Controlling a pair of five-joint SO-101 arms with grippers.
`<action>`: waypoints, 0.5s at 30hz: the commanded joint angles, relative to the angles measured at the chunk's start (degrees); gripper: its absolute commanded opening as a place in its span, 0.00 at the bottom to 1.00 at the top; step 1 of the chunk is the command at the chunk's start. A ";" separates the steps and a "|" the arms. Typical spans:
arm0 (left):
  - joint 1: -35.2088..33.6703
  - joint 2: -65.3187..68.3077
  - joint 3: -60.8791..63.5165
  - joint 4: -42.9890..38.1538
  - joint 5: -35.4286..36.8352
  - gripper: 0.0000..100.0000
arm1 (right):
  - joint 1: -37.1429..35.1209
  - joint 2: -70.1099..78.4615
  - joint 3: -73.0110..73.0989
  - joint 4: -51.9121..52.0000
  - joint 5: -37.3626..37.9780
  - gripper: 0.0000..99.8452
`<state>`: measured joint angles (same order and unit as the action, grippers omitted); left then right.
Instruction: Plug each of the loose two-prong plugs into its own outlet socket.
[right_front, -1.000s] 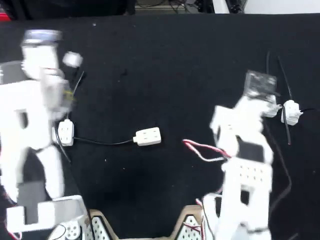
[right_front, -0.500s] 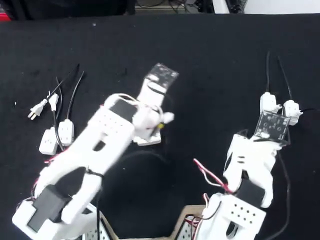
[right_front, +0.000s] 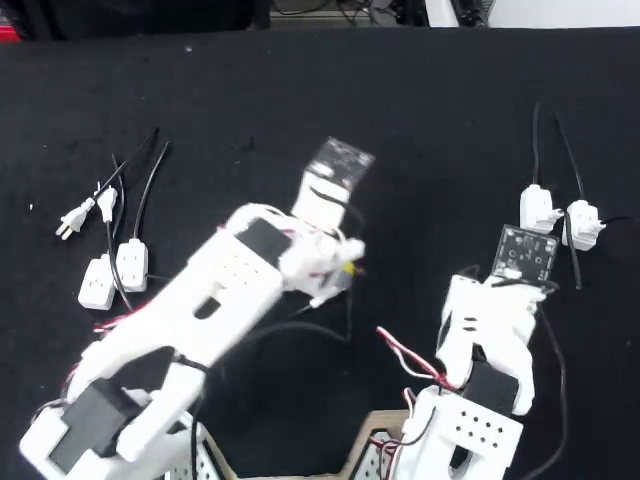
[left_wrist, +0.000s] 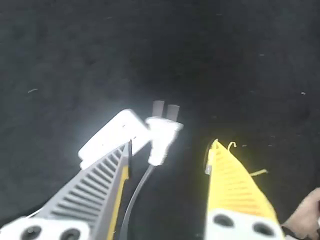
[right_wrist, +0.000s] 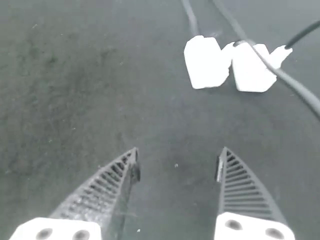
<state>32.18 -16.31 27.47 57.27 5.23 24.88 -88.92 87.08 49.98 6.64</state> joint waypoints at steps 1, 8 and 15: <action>-9.89 -6.33 -6.02 6.95 -3.96 0.24 | -3.60 -0.66 -0.57 0.09 0.53 0.24; -28.79 -7.56 7.96 0.09 -4.04 0.24 | -16.26 -0.31 -9.01 5.71 5.98 0.24; -34.15 -8.09 23.08 -16.88 3.96 0.24 | -34.90 4.62 -9.10 5.10 5.27 0.24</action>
<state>-0.53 -22.11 45.58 48.48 4.97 -0.53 -88.92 78.81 56.48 11.74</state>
